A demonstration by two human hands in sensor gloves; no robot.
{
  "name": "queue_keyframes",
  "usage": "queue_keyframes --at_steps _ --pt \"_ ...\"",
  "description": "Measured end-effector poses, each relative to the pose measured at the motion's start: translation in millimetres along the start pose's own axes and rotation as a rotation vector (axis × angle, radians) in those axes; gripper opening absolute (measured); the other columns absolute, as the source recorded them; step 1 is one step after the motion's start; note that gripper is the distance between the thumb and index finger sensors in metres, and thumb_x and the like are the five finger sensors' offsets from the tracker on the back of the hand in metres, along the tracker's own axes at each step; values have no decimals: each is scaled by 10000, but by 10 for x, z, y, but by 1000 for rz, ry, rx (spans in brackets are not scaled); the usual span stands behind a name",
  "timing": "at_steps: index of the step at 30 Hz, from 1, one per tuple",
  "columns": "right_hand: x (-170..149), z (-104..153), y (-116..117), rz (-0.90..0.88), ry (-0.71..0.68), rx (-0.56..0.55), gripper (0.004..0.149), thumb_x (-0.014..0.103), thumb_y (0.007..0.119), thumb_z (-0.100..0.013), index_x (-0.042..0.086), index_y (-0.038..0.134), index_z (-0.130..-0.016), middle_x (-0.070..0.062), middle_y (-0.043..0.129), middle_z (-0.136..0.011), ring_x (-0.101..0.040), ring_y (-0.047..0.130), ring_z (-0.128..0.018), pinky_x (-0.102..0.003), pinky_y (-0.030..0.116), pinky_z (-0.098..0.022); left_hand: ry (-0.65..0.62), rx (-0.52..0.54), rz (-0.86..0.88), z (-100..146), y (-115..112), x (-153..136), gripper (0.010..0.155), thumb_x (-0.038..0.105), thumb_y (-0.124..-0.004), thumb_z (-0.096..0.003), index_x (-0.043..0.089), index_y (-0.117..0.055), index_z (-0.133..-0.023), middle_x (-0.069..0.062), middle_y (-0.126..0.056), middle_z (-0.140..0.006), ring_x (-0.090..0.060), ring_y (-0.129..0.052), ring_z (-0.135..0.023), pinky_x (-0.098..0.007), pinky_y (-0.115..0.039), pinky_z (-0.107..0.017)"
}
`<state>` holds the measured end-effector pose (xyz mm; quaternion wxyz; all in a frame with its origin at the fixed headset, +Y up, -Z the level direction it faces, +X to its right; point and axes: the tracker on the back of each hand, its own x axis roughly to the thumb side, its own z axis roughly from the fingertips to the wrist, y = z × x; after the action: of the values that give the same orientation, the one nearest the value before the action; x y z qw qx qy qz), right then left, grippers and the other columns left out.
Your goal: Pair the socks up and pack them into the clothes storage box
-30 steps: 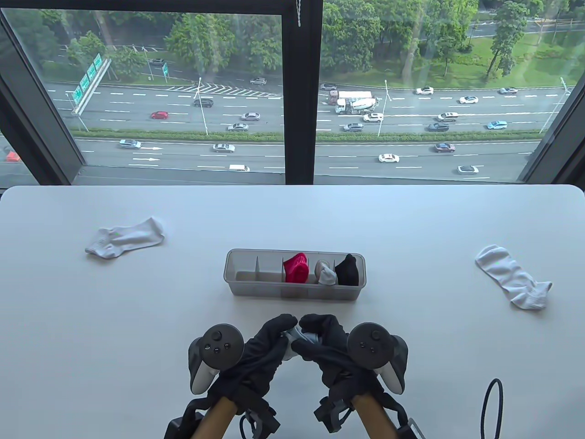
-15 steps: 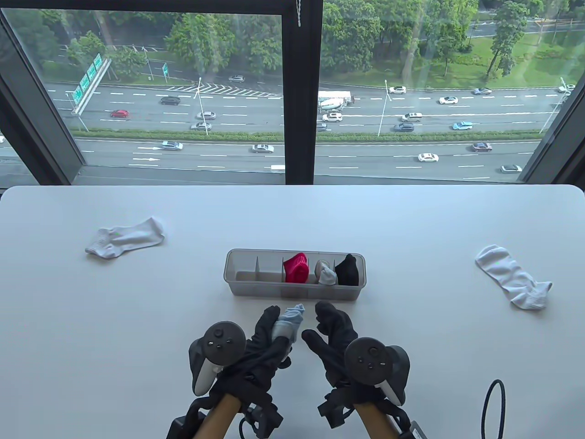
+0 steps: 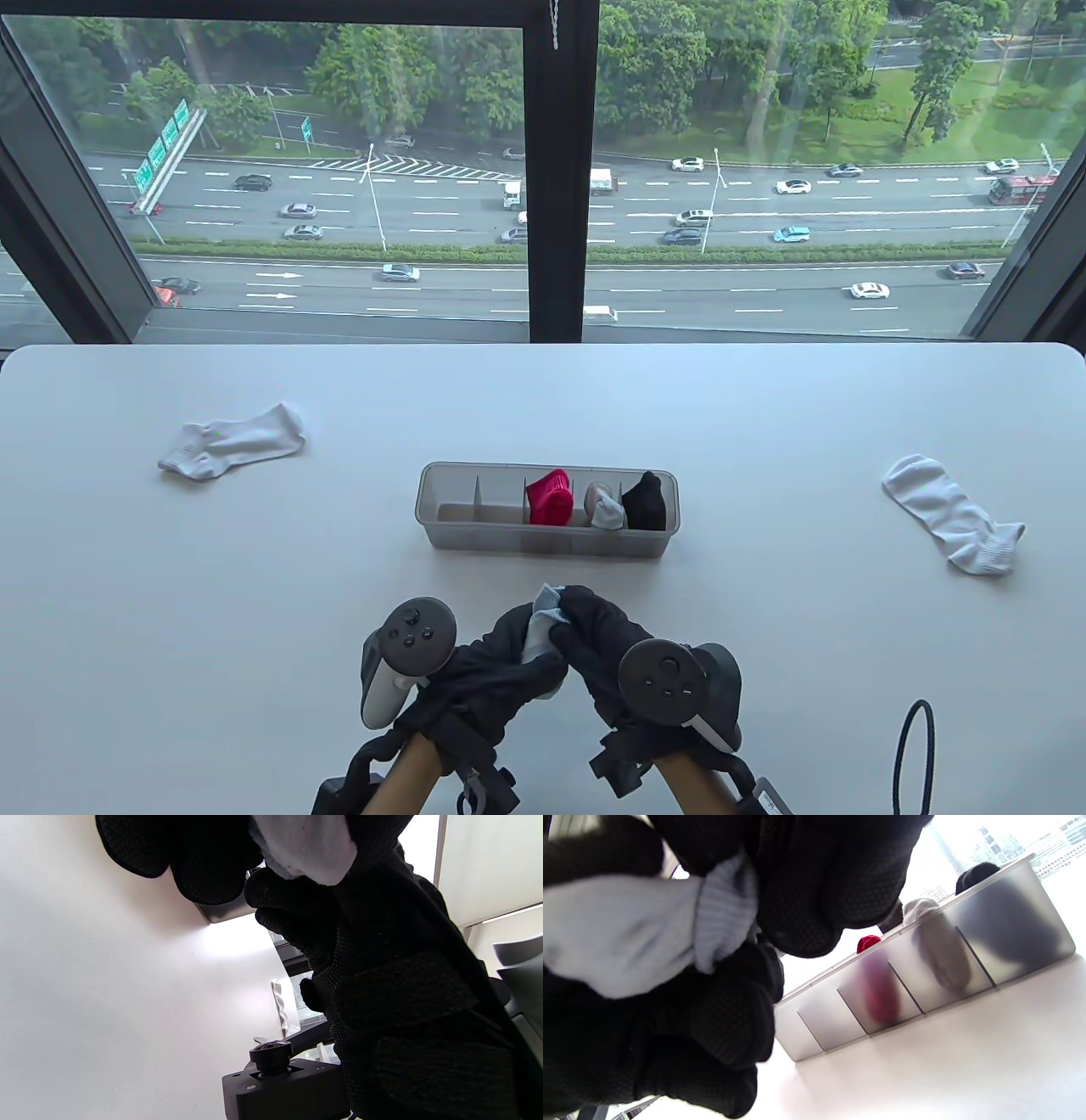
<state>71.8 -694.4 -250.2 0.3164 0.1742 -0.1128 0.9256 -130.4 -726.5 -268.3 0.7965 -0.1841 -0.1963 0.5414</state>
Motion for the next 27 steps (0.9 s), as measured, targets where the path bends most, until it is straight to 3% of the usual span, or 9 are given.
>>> queue_keyframes --at_steps 5,8,12,18,23,25,27 --pt "33 -12 30 45 -44 49 479 264 722 -595 52 611 -1010 -153 890 -823 -160 1011 -643 -374 873 -581 22 59 12 20 30 -25 678 308 -712 -535 0 -448 -1078 -259 -710 -985 -390 -901 -770 -621 -724 -638" --pt "18 -31 57 2 -25 88 510 270 733 -596 60 577 -1035 -143 873 -837 -162 992 -655 -386 853 -595 25 108 -19 11 32 -20 761 290 -722 -541 83 -272 -1119 -254 -670 -1013 -391 -896 -776 -627 -703 -656" --pt "1 -20 28 78 -13 20 469 287 714 -605 120 574 -1021 -107 854 -844 -157 964 -664 -394 826 -607 20 44 12 6 77 -10 646 260 -737 -519 124 -489 -1099 -233 -714 -984 -378 -911 -733 -643 -691 -656" --pt "-52 -39 -29 81 -8 5 453 258 668 -603 157 610 -1041 -88 848 -869 -163 951 -692 -413 810 -628 -1 -100 21 -6 69 0 622 279 -727 -512 134 -557 -1092 -224 -707 -1012 -397 -885 -792 -656 -670 -666" --pt "-70 -39 4 68 -44 77 401 234 653 -598 194 676 -997 -88 852 -871 -173 950 -701 -432 801 -643 11 -180 34 -11 53 -41 604 274 -660 -511 101 -573 -1083 -241 -682 -1033 -437 -847 -833 -665 -656 -669" --pt "-77 -50 23 14 -16 105 389 235 651 -611 173 673 -994 -102 855 -863 -178 949 -697 -435 798 -644 29 -153 38 -8 39 -55 615 280 -621 -525 55 -509 -1086 -270 -640 -1045 -467 -814 -847 -674 -637 -670" --pt "-107 -54 19 -25 21 95 383 244 654 -618 154 677 -989 -107 860 -848 -179 953 -680 -435 803 -634 57 -44 -56 0 26 -47 662 289 -615 -545 58 -371 -1114 -290 -518 -1095 -498 -744 -891 -679 -595 -683"
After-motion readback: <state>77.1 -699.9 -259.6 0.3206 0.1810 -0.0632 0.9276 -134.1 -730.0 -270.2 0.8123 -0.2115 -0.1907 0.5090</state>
